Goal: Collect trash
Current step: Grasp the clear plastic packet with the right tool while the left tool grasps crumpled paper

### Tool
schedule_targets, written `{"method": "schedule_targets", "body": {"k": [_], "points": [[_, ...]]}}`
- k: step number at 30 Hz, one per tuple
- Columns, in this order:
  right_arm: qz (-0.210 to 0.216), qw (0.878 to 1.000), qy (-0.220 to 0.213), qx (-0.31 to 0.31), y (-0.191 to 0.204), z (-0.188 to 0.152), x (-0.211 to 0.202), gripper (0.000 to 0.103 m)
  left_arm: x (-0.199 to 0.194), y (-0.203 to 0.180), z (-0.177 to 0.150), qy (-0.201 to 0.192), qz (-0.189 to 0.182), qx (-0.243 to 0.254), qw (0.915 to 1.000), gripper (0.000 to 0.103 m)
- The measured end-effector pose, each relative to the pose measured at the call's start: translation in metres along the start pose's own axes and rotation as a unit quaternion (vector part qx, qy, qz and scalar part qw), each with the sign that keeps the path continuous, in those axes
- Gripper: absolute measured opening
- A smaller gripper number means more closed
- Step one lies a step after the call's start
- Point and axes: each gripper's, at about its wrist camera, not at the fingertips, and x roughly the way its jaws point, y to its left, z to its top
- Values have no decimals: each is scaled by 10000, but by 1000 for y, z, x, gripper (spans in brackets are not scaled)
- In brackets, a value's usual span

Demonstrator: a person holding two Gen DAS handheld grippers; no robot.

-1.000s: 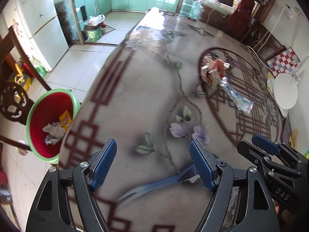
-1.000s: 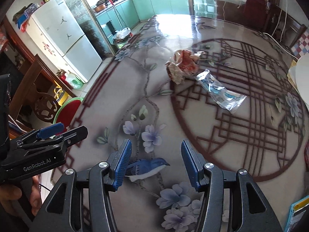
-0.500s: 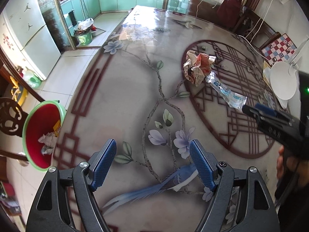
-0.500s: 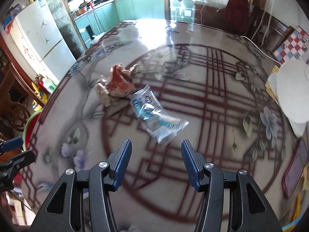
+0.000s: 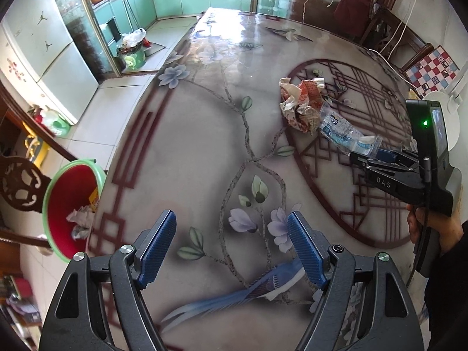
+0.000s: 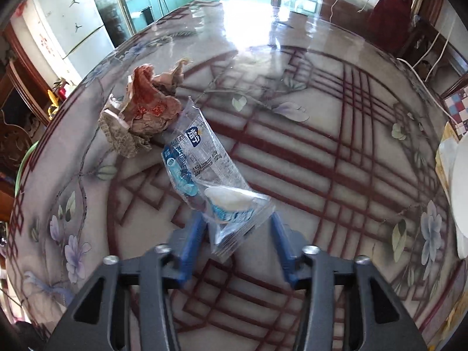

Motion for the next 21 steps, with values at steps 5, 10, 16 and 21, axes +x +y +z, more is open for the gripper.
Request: {"method": "schedule_targets", "body": {"k": [5,10,16,21], "points": [[119,9993,-81,336,-17,-11,-3,5,10,-25,18,-50,-16,334,9994,78],[429,9930,-158,1092,-42,-39,-15,5,26,-49,47,-198,-9,600,9980,78],[729,9841,-270,1596,-62,-59,-21,24,63,-75,93,-441,87,734,9963,83],[619,9853,-527,1500,-62,-56,-37,49,103,-90,116,-82,220,822,9963,83]]}}
